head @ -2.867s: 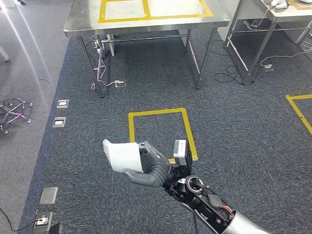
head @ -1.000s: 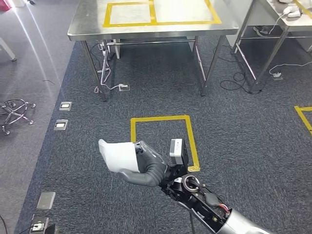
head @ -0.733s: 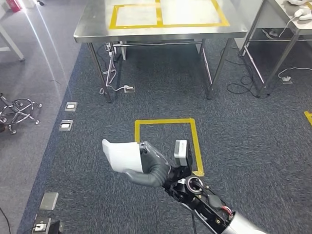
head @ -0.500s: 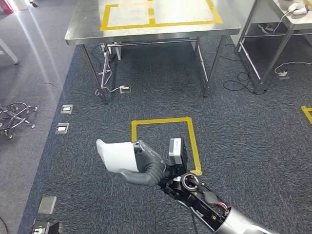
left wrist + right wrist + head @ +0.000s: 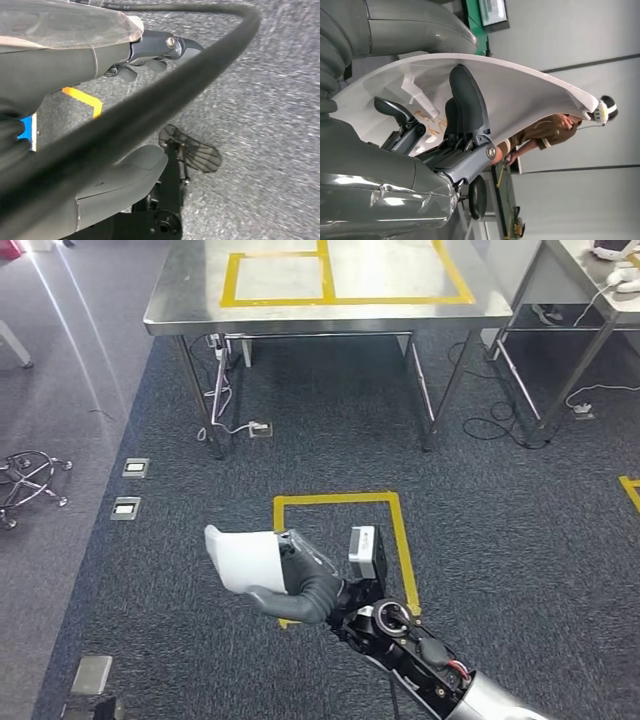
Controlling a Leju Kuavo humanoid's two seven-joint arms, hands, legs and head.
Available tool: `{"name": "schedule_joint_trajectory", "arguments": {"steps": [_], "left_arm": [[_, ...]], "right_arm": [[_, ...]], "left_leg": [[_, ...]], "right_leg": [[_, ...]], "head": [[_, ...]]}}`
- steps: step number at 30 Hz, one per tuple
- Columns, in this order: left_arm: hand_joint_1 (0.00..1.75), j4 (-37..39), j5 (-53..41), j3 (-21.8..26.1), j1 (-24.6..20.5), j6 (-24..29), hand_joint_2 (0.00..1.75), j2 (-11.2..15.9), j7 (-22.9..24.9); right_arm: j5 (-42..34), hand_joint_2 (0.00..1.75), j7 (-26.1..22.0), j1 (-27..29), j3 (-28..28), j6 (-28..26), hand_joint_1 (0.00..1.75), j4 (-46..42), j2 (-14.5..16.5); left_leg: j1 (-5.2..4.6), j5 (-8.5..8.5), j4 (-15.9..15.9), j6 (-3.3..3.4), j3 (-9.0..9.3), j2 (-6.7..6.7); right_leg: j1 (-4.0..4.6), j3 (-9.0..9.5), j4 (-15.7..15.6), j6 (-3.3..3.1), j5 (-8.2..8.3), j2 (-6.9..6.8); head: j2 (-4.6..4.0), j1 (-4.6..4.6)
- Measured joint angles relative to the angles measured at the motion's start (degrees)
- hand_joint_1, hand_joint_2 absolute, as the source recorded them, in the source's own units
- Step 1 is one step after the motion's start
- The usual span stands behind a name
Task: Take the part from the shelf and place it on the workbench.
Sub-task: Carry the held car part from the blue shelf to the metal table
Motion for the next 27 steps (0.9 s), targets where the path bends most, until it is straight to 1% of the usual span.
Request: {"name": "schedule_joint_trajectory", "arguments": {"steps": [1, 2, 3, 4, 5, 6, 7, 8, 9, 11, 12, 13, 14, 15, 16, 17, 18, 19, 20, 21, 22, 23, 24, 26, 27], "left_arm": [[0.00, 0.0, -0.1, 0.0, 0.0, 0.0, 1.75, 0.0, 0.0], [0.00, 0.0, -0.3, 0.0, 0.1, -0.1, 1.75, 0.0, 0.0], [0.00, 0.0, -0.4, 0.0, 0.1, -0.1, 1.75, 0.0, 0.0], [0.00, 0.0, -0.5, 0.0, 0.1, -0.1, 1.75, 0.0, 0.0], [0.00, 0.0, -0.5, 0.0, 0.1, -0.2, 1.75, 0.0, 0.0], [0.00, 0.0, -0.6, 0.0, 0.1, -0.2, 1.75, -0.1, 0.0], [0.00, 0.0, -0.6, 0.0, 0.0, -0.3, 1.75, -0.2, 0.0], [0.00, 0.0, -0.6, 0.0, 0.0, -0.4, 1.75, -0.2, 0.0], [0.00, 0.0, -0.7, 0.0, 0.0, -0.4, 1.75, -0.3, 0.0], [0.00, 0.0, -0.7, 0.0, 0.0, -0.4, 1.75, -0.1, 0.0], [0.00, 0.0, -0.8, 0.0, -0.1, -0.4, 1.75, -0.1, 0.0], [0.00, 0.0, -0.8, 0.0, -0.2, -0.4, 1.75, -0.1, 0.0], [0.00, 0.0, -0.8, 0.0, -0.2, -0.4, 1.75, -0.1, 0.0], [0.00, 0.0, -0.8, 0.0, -0.3, -0.4, 1.75, -0.1, 0.0], [0.00, 0.0, -0.8, 0.0, -0.2, -0.4, 1.75, -0.1, 0.0], [0.00, 0.0, -0.8, 0.0, -0.1, -0.3, 1.75, 0.0, 0.0], [0.00, 0.0, -0.8, 0.0, 0.1, -0.3, 1.75, 0.0, 0.0], [0.00, 0.0, -0.9, 0.0, 0.1, -0.2, 1.75, 0.0, 0.0], [0.00, 0.0, -0.9, 0.0, 0.1, -0.2, 1.75, 0.1, 0.0], [0.00, 0.0, -0.9, 0.0, 0.1, -0.2, 1.75, 0.1, 0.0], [0.00, 0.0, -1.0, 0.0, 0.0, -0.2, 1.75, 0.0, 0.0], [0.00, 0.0, -1.0, 0.0, 0.0, -0.2, 1.75, 0.0, 0.0], [0.00, 0.0, -1.0, 0.0, 0.0, -0.2, 1.75, 0.0, 0.0], [0.00, 0.0, -1.0, 0.0, 0.0, -0.2, 1.75, 0.0, 0.0], [0.00, 0.0, -1.0, 0.0, 0.0, -0.2, 1.75, 0.0, 0.0]], "right_arm": [[0.0, 1.75, 0.0, 0.3, -0.1, -0.1, 1.75, 0.0, -0.2], [0.0, 1.75, 0.0, 0.6, -0.1, -0.2, 1.75, 0.0, -0.3], [0.0, 1.75, 0.1, 0.8, -0.2, -0.3, 1.75, -0.1, -0.5], [0.0, 1.75, 0.0, 0.8, -0.2, -0.4, 1.75, -0.1, -0.6], [0.0, 1.75, 0.0, 0.9, -0.3, -0.4, 1.75, -0.2, -0.7], [0.0, 1.75, 0.0, 0.9, -0.4, -0.5, 1.75, -0.4, -0.8], [0.0, 1.75, 0.0, 0.9, -0.4, -0.5, 1.75, -0.5, -0.9], [0.0, 1.75, 0.0, 0.9, -0.4, -0.6, 1.75, -0.5, -1.0], [0.0, 1.75, 0.0, 1.0, -0.5, -0.7, 1.75, -0.6, -1.1], [0.0, 1.75, 0.0, 1.0, -0.7, -0.8, 1.75, -0.9, -1.2], [0.0, 1.75, 0.0, 1.0, -0.7, -0.8, 1.75, -1.1, -1.2], [0.0, 1.75, 0.0, 1.0, -0.8, -0.8, 1.75, -1.3, -1.2], [0.0, 1.75, 0.0, 1.0, -0.8, -0.8, 1.75, -1.4, -1.2], [0.0, 1.75, 0.1, 1.0, -0.8, -0.9, 1.75, -1.5, -1.2], [0.0, 1.75, 0.1, 1.2, -0.8, -1.0, 1.75, -1.5, -1.2], [0.0, 1.75, 0.2, 1.3, -0.8, -1.1, 1.75, -1.5, -1.3], [0.0, 1.75, 0.2, 1.4, -0.8, -1.2, 1.75, -1.5, -1.3], [0.0, 1.75, 0.3, 1.5, -0.8, -1.3, 1.75, -1.6, -1.3], [0.0, 1.75, 0.3, 1.5, -0.8, -1.3, 1.75, -1.6, -1.4], [0.0, 1.75, 0.3, 1.5, -0.8, -1.4, 1.75, -1.6, -1.4], [0.0, 1.75, 0.4, 1.5, -0.8, -1.4, 1.75, -1.7, -1.4], [0.0, 1.75, 0.4, 1.5, -0.8, -1.4, 1.75, -1.7, -1.4], [0.0, 1.75, 0.4, 1.5, -0.8, -1.4, 1.75, -1.8, -1.4], [0.0, 1.75, 0.4, 1.6, -0.8, -1.4, 1.75, -2.0, -1.4], [0.0, 1.75, 0.4, 1.6, -0.8, -1.4, 1.75, -2.1, -1.4]], "left_leg": [[-0.21, -0.39, 0.0, 0.14, 0.48, -0.06], [-0.39, -0.79, 0.0, 0.20, 1.02, -0.14], [-0.58, -1.24, 0.0, 0.22, 1.67, -0.24], [-0.72, -1.70, 0.0, 0.21, 2.37, -0.32], [-0.78, -2.14, 0.0, 0.19, 2.93, -0.38], [-0.95, -2.55, 0.0, 0.05, 3.36, -0.46], [-0.92, -2.86, 0.0, -0.14, 3.53, -0.49], [-0.86, -3.04, 0.0, -0.40, 3.53, -0.48], [-0.81, -3.16, 0.0, -0.71, 3.56, -0.45], [-0.69, -3.62, 0.1, -1.31, 3.73, -0.31], [-0.69, -4.27, 1.2, -1.61, 3.40, -0.26], [-0.65, -5.41, 3.6, -1.91, 2.24, -0.23], [-0.47, -6.79, 7.2, -2.18, 0.31, -0.19], [-0.27, -8.15, 11.3, -2.47, -2.23, -0.18], [-0.03, -8.79, 14.6, -2.77, -4.60, -0.17], [0.22, -8.36, 16.1, -3.05, -6.12, -0.16], [0.47, -6.70, 15.3, -3.32, -6.54, -0.14], [0.70, -4.11, 12.3, -3.57, -5.79, -0.09], [0.93, -1.41, 8.1, -3.80, -4.42, 0.03], [0.99, 0.49, 4.3, -3.92, -3.00, 0.13], [1.02, 1.51, 1.7, -3.77, -1.99, 0.15], [0.95, 1.62, 0.4, -3.47, -1.52, 0.13], [0.79, 1.25, 0.3, -3.02, -1.39, 0.03], [0.73, 0.86, 0.3, -2.07, -1.10, -0.05], [0.72, 0.63, 0.2, -1.60, -0.76, -0.04]], "right_leg": [[0.05, -2.22, 3.2, -0.12, -0.42, 0.00], [0.14, -3.39, 4.0, -0.34, 0.44, 0.00], [0.32, -3.49, 2.6, -0.72, 2.52, 0.02], [0.58, -2.59, -0.9, -1.24, 5.46, 0.04], [0.94, -1.37, -5.1, -1.86, 8.26, 0.09], [1.22, 0.04, -8.8, -2.43, 10.30, 0.11], [1.51, 1.05, -11.3, -2.79, 11.33, 0.15], [1.74, 1.58, -12.5, -2.99, 11.50, 0.19], [1.82, 1.96, -12.9, -3.02, 11.30, 0.25], [1.53, 2.67, -13.9, -3.07, 11.24, 0.35], [1.28, 3.24, -14.6, -3.15, 11.24, 0.31], [1.05, 3.82, -15.1, -3.24, 11.22, 0.21], [0.98, 4.18, -15.3, -3.33, 11.09, 0.11], [0.92, 4.42, -15.4, -3.41, 10.89, 0.03], [0.86, 4.65, -15.5, -3.43, 10.63, 0.01], [0.78, 4.93, -15.5, -3.37, 10.33, 0.05], [0.66, 5.29, -15.4, -3.21, 9.99, 0.11], [0.49, 5.74, -15.4, -2.97, 9.59, 0.18], [0.39, 6.11, -15.3, -2.62, 9.15, 0.22], [0.42, 6.38, -15.1, -2.22, 8.66, 0.26], [0.50, 6.51, -15.0, -1.84, 8.26, 0.29], [0.63, 6.55, -15.0, -1.51, 7.96, 0.33], [0.69, 6.63, -15.0, -1.24, 7.75, 0.36], [0.45, 6.82, -14.8, -0.62, 7.17, 0.32], [0.30, 6.44, -13.6, -0.33, 6.41, 0.26]], "head": [[0.00, 0.30], [0.00, 0.53], [0.00, 0.73], [0.00, 0.96], [0.00, 1.18], [0.00, 1.25], [0.00, 1.33], [0.00, 1.29], [0.00, 1.25], [0.00, 1.30], [0.00, 1.14], [0.00, 0.84], [0.00, 0.47], [0.00, 0.11], [0.00, -0.14], [0.00, -0.36], [0.00, -0.59], [0.00, -0.82], [0.00, -1.08], [0.00, -1.51], [0.00, -1.78], [0.00, -1.81], [0.00, -1.68], [0.00, -1.01], [0.00, -0.78]]}}
